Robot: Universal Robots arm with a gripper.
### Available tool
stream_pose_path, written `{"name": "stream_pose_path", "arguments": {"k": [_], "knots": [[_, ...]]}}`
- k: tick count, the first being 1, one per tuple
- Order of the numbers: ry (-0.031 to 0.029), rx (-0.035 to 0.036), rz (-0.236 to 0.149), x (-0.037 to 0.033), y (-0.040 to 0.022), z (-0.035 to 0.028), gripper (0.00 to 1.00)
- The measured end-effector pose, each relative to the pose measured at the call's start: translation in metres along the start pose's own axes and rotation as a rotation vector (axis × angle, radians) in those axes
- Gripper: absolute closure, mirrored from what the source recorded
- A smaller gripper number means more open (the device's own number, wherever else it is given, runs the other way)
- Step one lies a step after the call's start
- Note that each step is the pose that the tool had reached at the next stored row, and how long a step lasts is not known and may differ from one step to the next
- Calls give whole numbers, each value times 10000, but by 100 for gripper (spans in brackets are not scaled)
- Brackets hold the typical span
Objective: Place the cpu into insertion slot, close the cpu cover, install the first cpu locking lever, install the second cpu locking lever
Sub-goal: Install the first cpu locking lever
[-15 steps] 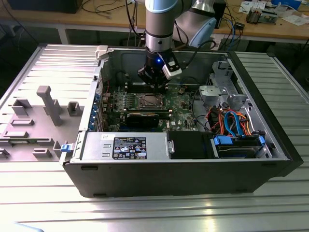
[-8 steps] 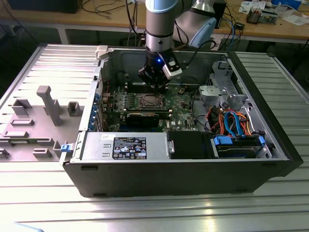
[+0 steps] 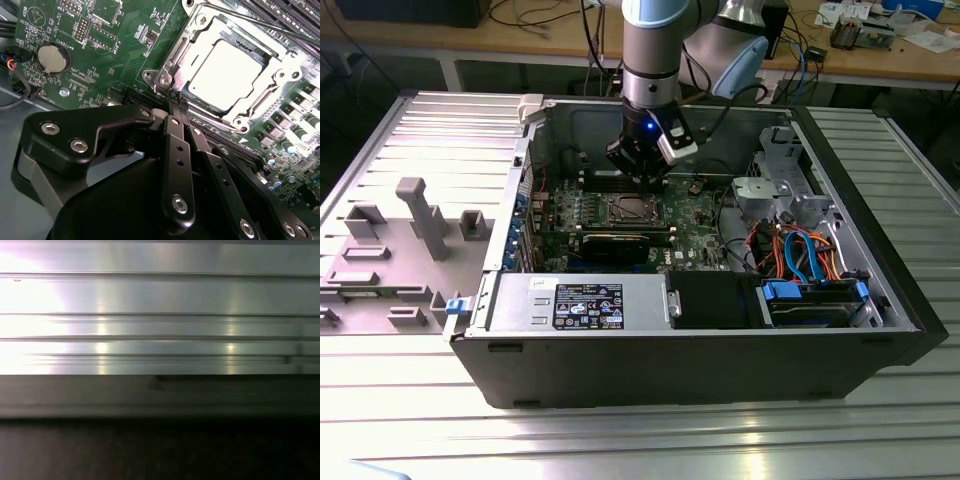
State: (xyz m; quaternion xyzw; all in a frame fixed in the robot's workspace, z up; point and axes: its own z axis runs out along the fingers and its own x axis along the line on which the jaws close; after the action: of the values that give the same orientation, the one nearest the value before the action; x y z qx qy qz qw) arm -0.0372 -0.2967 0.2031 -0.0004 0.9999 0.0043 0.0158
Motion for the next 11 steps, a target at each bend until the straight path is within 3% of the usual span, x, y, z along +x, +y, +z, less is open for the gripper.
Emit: {"name": "stream_pose_path", "arguments": {"k": [5,8,11], "knots": [[2,-5,1,1,0,10,89],[2,-125,3,1,-1,9,89],[-3,-148,5,0,1,-3,89]]}}
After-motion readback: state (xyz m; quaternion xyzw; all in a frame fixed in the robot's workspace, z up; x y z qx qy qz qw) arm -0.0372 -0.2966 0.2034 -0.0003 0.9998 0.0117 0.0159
